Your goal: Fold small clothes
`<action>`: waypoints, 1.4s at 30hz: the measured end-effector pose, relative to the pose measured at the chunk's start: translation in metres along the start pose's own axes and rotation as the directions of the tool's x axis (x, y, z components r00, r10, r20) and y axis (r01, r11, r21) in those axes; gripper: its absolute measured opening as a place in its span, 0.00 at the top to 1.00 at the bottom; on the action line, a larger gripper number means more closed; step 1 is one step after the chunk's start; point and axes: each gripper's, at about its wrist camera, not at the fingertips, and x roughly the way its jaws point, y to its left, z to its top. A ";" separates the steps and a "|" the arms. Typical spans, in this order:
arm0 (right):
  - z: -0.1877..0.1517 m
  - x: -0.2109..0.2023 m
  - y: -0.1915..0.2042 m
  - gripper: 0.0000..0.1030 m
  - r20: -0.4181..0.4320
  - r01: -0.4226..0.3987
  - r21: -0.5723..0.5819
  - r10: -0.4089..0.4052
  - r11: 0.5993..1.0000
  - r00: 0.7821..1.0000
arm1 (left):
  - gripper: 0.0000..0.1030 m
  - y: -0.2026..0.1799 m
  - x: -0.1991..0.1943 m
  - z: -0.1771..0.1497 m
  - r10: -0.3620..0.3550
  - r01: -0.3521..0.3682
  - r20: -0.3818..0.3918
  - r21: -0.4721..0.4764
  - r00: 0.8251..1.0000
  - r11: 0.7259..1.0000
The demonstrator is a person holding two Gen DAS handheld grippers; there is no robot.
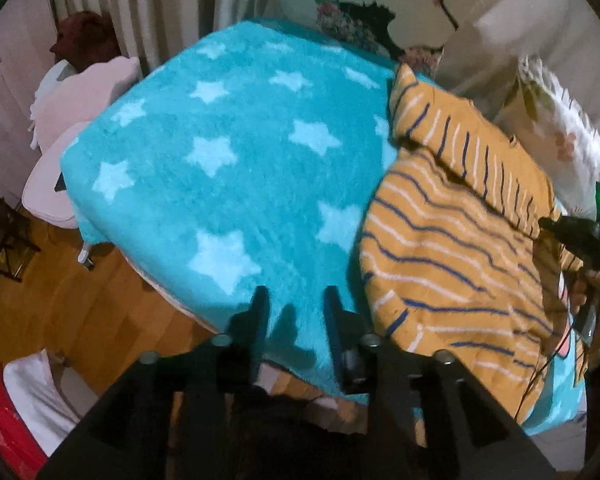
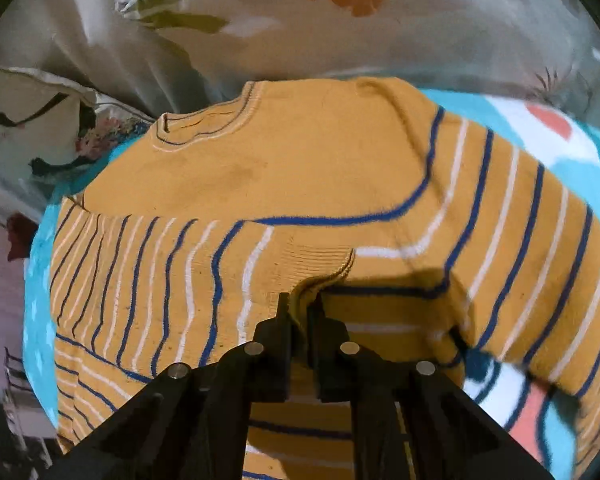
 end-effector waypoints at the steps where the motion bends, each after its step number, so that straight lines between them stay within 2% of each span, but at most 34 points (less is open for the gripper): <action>1: 0.003 -0.003 -0.001 0.93 0.012 0.032 -0.014 -0.031 0.999 0.999 | 0.73 -0.003 -0.001 0.002 -0.003 0.003 0.005 0.004 1.000 1.000; 4: 0.011 -0.003 -0.016 0.93 0.032 0.111 0.015 -0.111 0.994 0.993 | 0.73 -0.015 -0.001 0.008 -0.011 0.011 0.017 0.026 1.000 1.000; 6: 0.017 0.001 -0.025 0.91 0.022 0.134 0.037 -0.135 0.990 0.991 | 0.65 -0.026 0.001 0.012 -0.017 0.016 0.016 0.054 1.000 0.998; 8: 0.019 0.004 -0.030 0.88 0.005 0.122 0.063 -0.122 0.991 0.992 | 0.58 -0.036 0.004 0.015 -0.020 0.019 0.014 0.072 1.000 0.997; 10: 0.015 -0.010 -0.041 0.86 0.035 0.060 0.109 -0.064 0.992 0.997 | 0.56 -0.049 0.008 0.016 -0.036 0.035 0.004 0.098 0.999 0.995; 12: 0.006 -0.032 -0.057 0.84 0.072 -0.003 0.162 -0.009 0.987 0.997 | 0.47 -0.064 0.012 0.018 -0.047 0.048 -0.009 0.125 0.999 0.991; 15: -0.021 -0.072 -0.099 0.70 0.146 -0.115 0.269 0.078 0.956 0.986 | 0.45 -0.085 0.018 0.018 -0.081 0.083 -0.020 0.163 0.996 0.983; 17: -0.047 -0.094 -0.130 0.69 0.181 -0.169 0.339 0.112 0.925 0.977 | 0.45 -0.099 0.022 0.018 -0.097 0.101 -0.032 0.188 0.995 0.977; 20: -0.094 -0.122 -0.181 0.69 0.222 -0.218 0.462 0.126 0.860 0.967 | 0.45 -0.124 0.032 0.015 -0.132 0.145 -0.072 0.232 0.989 0.962; 23: -0.146 -0.156 -0.225 0.67 0.260 -0.208 0.558 0.069 0.803 0.963 | 0.45 -0.145 0.038 0.008 -0.152 0.175 -0.103 0.267 0.983 0.948; 25: -0.185 -0.181 -0.251 0.59 0.283 -0.198 0.616 0.020 0.763 0.959 | 0.45 -0.161 0.043 0.002 -0.163 0.195 -0.130 0.294 0.978 0.936; 27: -0.212 -0.194 -0.270 0.52 0.310 -0.236 0.659 0.028 0.714 0.950 | 0.45 -0.175 0.047 -0.002 -0.166 0.207 -0.151 0.319 0.974 0.925; 28: -0.226 -0.199 -0.281 0.52 0.332 -0.275 0.688 0.046 0.672 0.942 | 0.45 -0.179 0.048 -0.004 -0.167 0.212 -0.159 0.329 0.973 0.920; 31: -0.244 -0.203 -0.304 0.52 0.410 -0.389 0.736 0.093 0.554 0.908 | 0.45 -0.197 0.048 -0.011 -0.173 0.227 -0.175 0.366 0.969 0.902; 35: -0.238 -0.187 -0.309 0.51 0.419 -0.430 0.765 0.136 0.478 0.897 | 0.45 -0.207 0.046 -0.016 -0.176 0.236 -0.182 0.391 0.967 0.890; 37: -0.232 -0.173 -0.314 0.51 0.442 -0.467 0.779 0.161 0.419 0.882 | 0.45 -0.207 0.046 -0.018 -0.172 0.234 -0.187 0.388 0.967 0.892; 38: -0.229 -0.167 -0.315 0.51 0.440 -0.463 0.794 0.154 0.393 0.885 | 0.45 -0.206 0.046 -0.019 -0.172 0.234 -0.189 0.383 0.967 0.894; 40: -0.227 -0.150 -0.321 0.51 0.432 -0.452 0.843 0.135 0.290 0.892 | 0.45 -0.202 0.044 -0.020 -0.172 0.230 -0.184 0.373 0.968 0.899; 41: -0.226 -0.144 -0.322 0.51 0.428 -0.449 0.854 0.136 0.264 0.893 | 0.45 -0.200 0.043 -0.020 -0.171 0.228 -0.180 0.369 0.969 0.901; 42: -0.226 -0.139 -0.323 0.55 0.416 -0.435 0.867 0.126 0.243 0.900 | 0.45 -0.197 0.043 -0.020 -0.171 0.224 -0.175 0.362 0.970 0.905</action>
